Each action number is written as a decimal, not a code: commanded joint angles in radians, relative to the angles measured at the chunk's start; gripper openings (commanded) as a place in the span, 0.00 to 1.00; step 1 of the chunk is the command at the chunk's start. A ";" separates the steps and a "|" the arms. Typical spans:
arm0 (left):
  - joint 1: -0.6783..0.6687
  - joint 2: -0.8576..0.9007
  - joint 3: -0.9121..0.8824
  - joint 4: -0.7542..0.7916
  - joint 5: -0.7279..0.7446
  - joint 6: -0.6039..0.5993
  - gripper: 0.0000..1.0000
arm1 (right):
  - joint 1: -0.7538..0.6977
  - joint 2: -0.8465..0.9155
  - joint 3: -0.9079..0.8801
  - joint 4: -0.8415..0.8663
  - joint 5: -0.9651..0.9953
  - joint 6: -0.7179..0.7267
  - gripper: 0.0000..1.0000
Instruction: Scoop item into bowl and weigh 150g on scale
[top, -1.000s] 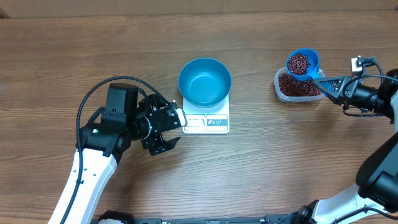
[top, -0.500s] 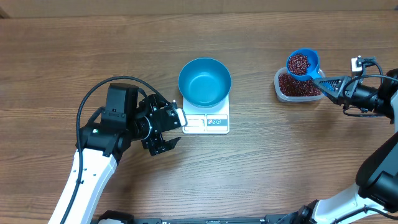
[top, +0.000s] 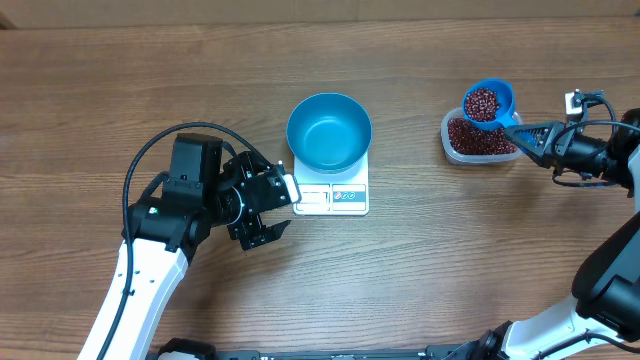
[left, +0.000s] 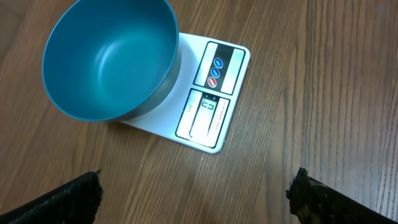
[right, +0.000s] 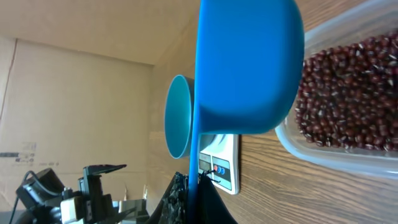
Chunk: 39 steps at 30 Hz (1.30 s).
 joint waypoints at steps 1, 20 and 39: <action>-0.007 0.008 -0.007 0.000 0.008 -0.010 1.00 | 0.001 0.004 0.015 0.003 0.003 0.050 0.04; -0.007 0.008 -0.007 0.000 0.008 -0.010 1.00 | 0.180 0.003 0.323 -0.042 0.073 0.204 0.04; -0.007 0.008 -0.007 0.000 0.008 -0.010 1.00 | 0.537 0.003 0.377 -0.042 0.155 0.256 0.04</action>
